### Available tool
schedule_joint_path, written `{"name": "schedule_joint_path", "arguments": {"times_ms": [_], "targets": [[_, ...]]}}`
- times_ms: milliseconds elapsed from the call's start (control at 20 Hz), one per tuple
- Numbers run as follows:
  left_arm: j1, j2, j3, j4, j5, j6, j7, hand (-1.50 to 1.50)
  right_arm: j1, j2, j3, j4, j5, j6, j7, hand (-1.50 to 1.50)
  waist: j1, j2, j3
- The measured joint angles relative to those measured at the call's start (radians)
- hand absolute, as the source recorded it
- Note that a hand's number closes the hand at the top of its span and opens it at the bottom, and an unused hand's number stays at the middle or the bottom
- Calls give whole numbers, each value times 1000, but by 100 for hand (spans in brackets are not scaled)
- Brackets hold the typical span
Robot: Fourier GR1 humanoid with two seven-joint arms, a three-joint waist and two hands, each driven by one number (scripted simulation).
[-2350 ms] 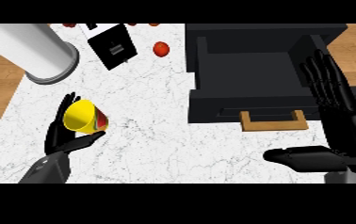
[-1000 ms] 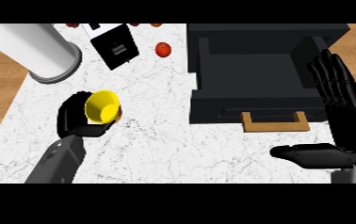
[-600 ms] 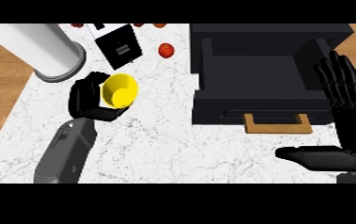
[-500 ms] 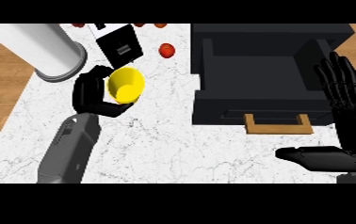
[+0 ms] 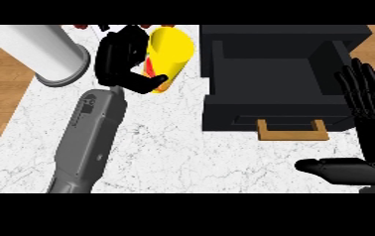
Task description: Pick up the cup, place it into the drawer and close the drawer
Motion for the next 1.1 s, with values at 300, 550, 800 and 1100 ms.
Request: {"name": "schedule_joint_path", "arguments": {"times_ms": [300,550,800,1100], "targets": [[-123,-13,-99,-31,-2,140,143,150,-21,-3,-15,22,-17,7,-9,-150,-10,3,0],[-277,-18,-171,67,25,272,196,150,-44,-6,-19,62,-10,11,-34,-150,-21,7,0],[-407,-19,-202,209,91,336,225,150,-37,-6,-14,48,-14,19,-29,-150,-31,10,0],[-496,-20,-289,346,197,405,224,150,-40,-13,-25,61,-21,28,-36,-150,-40,11,0]]}}
